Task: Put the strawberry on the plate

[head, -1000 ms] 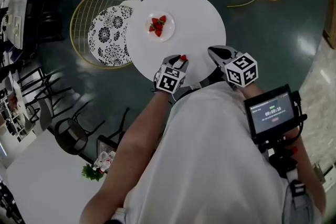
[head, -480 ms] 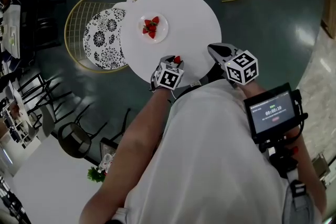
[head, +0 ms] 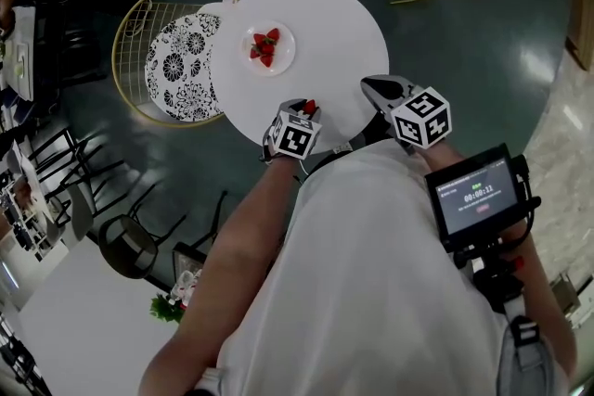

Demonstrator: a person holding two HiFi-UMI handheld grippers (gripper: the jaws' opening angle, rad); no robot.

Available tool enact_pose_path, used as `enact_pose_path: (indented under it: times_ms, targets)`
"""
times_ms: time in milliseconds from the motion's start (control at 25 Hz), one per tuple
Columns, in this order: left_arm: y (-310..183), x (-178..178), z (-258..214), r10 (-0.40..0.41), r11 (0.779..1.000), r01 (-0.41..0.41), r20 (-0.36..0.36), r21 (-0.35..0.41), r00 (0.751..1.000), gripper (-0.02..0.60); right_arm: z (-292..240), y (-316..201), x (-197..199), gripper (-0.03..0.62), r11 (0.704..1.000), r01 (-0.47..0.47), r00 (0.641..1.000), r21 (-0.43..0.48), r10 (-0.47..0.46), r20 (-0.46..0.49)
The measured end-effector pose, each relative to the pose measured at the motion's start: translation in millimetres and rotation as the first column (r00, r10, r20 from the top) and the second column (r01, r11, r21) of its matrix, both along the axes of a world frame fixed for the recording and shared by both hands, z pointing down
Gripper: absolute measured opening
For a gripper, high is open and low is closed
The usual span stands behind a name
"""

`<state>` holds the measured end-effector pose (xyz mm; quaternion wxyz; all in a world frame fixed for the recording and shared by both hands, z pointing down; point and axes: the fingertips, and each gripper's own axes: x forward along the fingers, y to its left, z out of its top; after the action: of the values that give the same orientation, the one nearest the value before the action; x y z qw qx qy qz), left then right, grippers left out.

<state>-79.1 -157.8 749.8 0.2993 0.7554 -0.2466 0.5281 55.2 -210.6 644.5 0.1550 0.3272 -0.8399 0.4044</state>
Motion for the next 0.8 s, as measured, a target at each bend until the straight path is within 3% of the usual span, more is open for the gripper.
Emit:
enact_pose_path:
  times_ms: [520, 640, 800]
  targets:
    - [-21.0, -3.7, -32.0, -0.143, 0.981, 0.152, -0.085, 0.119, 0.986, 0.14, -12.6, -8.5, -19.4, 0.005, 0.993, 0.114, 0.994, 0.028, -0.114, -0.004]
    - [-25.9, -8.6, -41.5, -0.212, 0.963, 0.226, -0.104, 0.15, 0.972, 0.14, -15.9, -6.4, -24.4, 0.005, 0.988, 0.15, 0.989, 0.032, -0.149, -0.006]
    - [-41.5, -21.3, -52.8, -0.316, 0.921, 0.334, -0.12, 0.199, 0.941, 0.14, -23.0, -9.6, -29.9, 0.005, 0.983, 0.179, 0.984, 0.041, -0.179, -0.006]
